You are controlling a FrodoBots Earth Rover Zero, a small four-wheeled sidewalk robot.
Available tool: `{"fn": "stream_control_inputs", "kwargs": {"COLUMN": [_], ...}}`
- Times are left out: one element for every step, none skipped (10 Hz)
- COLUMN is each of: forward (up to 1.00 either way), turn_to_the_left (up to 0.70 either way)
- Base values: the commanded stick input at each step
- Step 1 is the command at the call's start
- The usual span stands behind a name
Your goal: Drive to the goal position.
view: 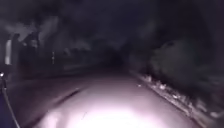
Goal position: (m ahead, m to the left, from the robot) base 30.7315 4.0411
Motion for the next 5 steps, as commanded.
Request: {"fn": "stream_control_inputs", "kwargs": {"forward": [0.5, 0.5, 0.5, 0.5, 0.5], "turn_to_the_left": [0.0, 0.0, 0.0, 0.0, 0.0]}}
